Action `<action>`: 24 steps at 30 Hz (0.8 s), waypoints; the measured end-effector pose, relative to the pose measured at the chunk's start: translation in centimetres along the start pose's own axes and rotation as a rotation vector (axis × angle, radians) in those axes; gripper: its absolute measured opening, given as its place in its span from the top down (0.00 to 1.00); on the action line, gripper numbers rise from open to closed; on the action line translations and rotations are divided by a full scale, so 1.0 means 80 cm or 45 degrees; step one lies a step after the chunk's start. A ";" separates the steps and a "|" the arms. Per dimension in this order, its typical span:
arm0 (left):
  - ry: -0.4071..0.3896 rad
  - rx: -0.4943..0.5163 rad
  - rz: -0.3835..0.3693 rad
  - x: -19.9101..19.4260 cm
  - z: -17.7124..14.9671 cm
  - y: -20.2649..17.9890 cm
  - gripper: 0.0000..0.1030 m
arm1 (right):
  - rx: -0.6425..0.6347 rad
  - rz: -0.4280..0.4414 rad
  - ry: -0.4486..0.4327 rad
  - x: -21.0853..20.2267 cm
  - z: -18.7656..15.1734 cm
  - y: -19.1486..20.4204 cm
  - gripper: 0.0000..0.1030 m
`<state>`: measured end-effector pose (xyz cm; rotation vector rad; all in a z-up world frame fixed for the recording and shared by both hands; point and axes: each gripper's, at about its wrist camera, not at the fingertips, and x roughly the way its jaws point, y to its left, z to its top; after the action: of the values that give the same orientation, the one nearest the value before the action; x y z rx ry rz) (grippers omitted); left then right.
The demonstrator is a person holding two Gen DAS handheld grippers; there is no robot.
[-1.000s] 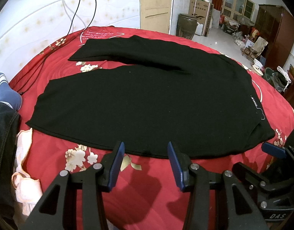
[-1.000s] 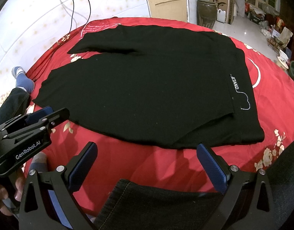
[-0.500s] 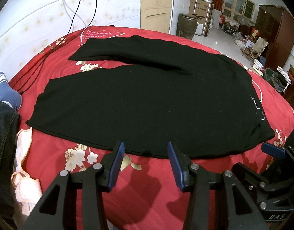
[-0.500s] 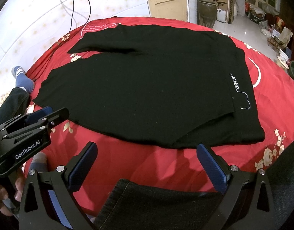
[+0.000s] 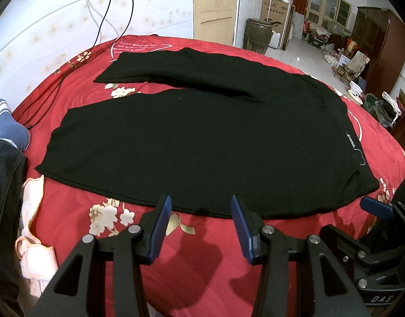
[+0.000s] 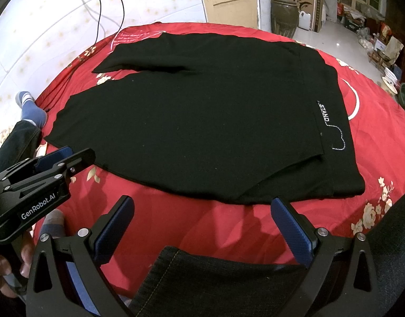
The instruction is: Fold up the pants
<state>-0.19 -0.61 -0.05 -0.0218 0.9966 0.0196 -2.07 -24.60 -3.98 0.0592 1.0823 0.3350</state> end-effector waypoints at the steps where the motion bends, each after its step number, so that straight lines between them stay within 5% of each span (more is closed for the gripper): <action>1: 0.000 0.001 0.002 0.000 0.000 0.000 0.52 | -0.001 0.000 0.000 0.000 0.000 0.000 0.00; 24: 0.005 0.021 0.016 0.002 -0.001 -0.001 0.52 | -0.003 0.018 -0.021 -0.010 0.003 0.004 0.00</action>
<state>-0.20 -0.69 -0.23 -0.0006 1.0008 0.0233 -2.30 -24.56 -3.10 0.0674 1.0653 0.3475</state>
